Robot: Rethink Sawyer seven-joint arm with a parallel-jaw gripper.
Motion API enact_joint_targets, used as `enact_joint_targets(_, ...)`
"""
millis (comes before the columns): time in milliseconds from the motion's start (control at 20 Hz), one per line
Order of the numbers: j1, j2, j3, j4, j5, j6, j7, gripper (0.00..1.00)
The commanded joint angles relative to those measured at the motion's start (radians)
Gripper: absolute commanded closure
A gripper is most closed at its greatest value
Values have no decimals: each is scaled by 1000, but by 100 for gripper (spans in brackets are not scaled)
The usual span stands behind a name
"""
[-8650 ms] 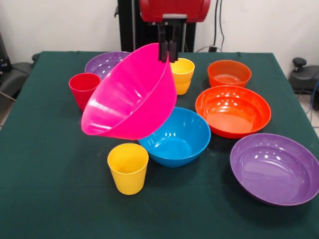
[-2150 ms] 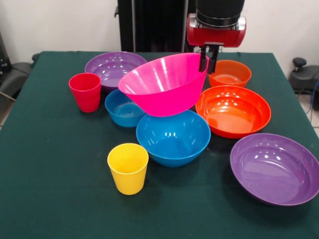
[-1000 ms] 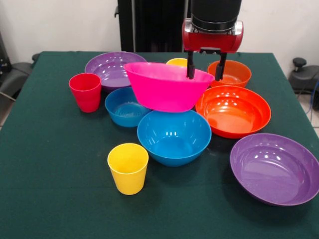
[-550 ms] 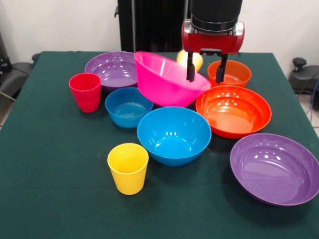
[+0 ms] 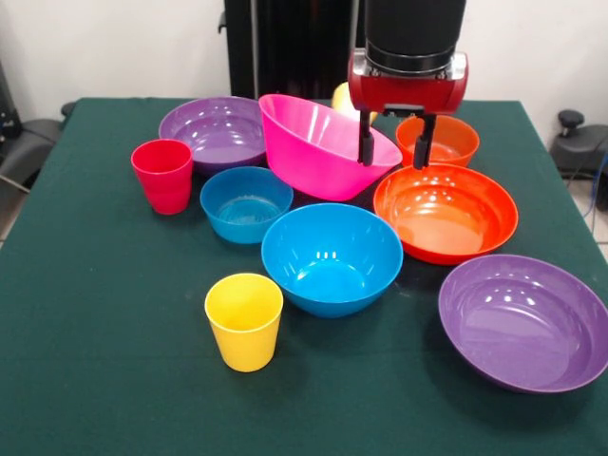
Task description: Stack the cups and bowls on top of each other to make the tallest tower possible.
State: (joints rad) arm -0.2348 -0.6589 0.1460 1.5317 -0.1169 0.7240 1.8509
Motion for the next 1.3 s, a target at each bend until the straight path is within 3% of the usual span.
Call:
enact_joint_targets(50,-11,31,93,-2,13,-48,24,0)
enact_joint_targets(400,-11,31,89,36,16,-79,43,0)
enact_joint_targets(900,36,-116,16,225,30,-67,138,0)
enact_joint_targets(1300,39,-118,9,283,32,-112,151,0)
